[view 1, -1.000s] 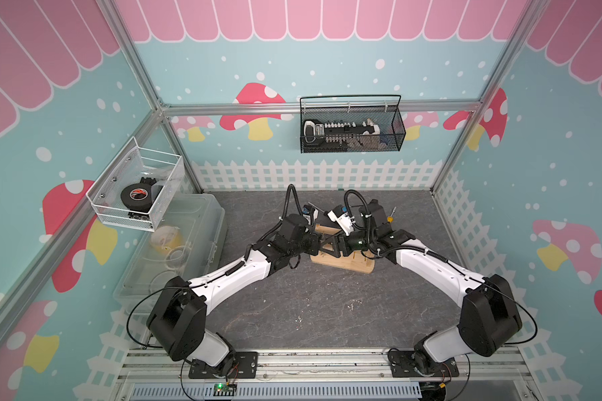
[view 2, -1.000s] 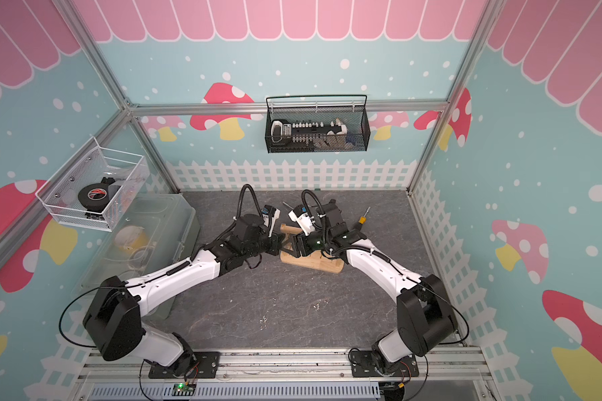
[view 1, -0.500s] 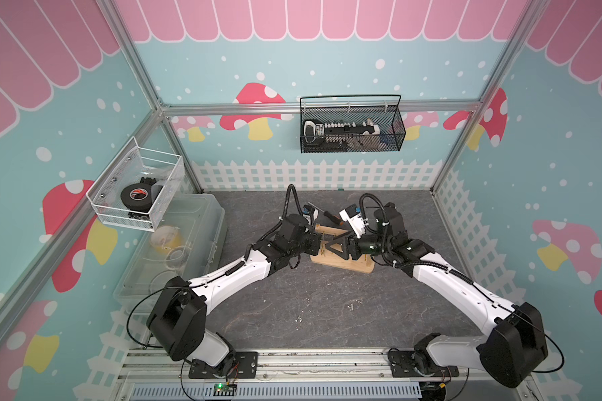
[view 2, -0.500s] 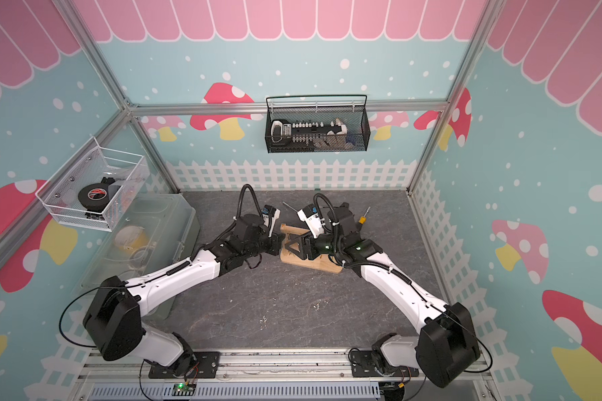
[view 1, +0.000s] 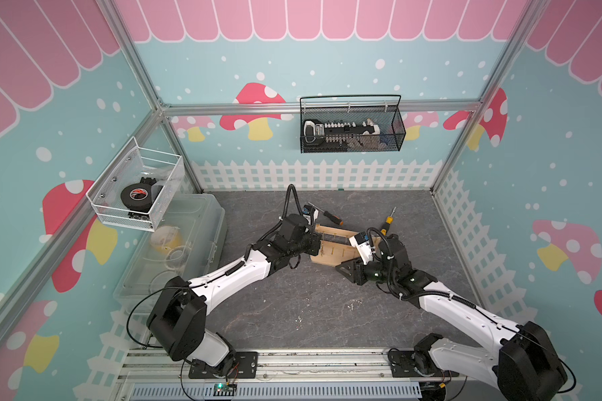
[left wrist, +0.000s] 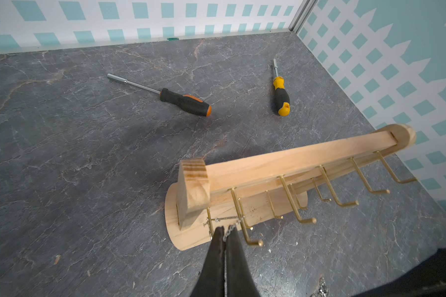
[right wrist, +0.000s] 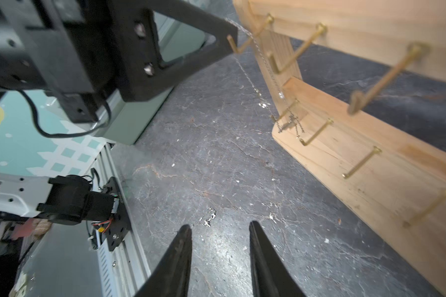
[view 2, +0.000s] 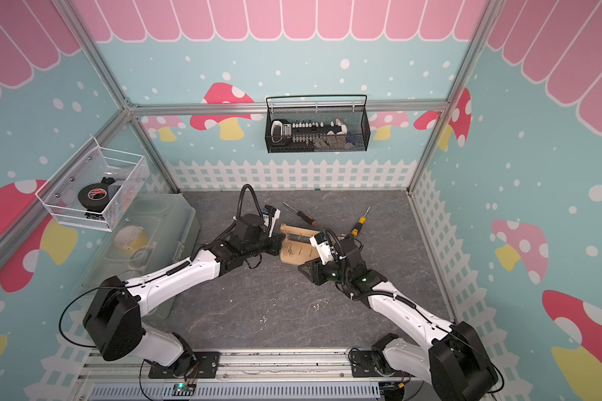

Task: Hang the necklace on the jewelry display stand
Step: Hang the necklace on the stand, then adjust the stand at the center of the board.

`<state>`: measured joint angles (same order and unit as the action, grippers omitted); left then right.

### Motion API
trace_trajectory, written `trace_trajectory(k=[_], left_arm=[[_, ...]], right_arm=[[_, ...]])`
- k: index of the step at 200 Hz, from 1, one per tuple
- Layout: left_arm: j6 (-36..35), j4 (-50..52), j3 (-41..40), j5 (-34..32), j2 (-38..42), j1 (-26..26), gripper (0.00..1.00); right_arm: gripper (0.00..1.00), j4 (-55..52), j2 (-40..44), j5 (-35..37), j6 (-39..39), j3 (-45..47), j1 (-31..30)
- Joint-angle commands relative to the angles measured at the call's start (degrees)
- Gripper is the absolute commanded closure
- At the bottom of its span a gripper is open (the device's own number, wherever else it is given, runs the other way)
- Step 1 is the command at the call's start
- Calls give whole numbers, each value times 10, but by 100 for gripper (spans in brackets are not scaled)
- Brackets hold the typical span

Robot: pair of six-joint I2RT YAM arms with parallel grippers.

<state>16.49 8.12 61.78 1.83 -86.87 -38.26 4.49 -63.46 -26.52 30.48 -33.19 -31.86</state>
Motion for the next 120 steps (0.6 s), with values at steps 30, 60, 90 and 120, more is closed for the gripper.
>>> trace_trajectory(k=[30, 60, 90, 120], left_arm=[[3, 11, 17, 14, 3, 2, 100], [7, 8, 20, 18, 1, 3, 100], [4, 13, 19, 17, 10, 3, 100], [3, 15, 17, 14, 16, 2, 100]], right_arm=[[70, 220, 22, 166, 14, 73, -45], [71, 244, 14, 261, 17, 101, -60], [71, 165, 40, 297, 21, 100, -58], [73, 83, 66, 283, 20, 90, -35]])
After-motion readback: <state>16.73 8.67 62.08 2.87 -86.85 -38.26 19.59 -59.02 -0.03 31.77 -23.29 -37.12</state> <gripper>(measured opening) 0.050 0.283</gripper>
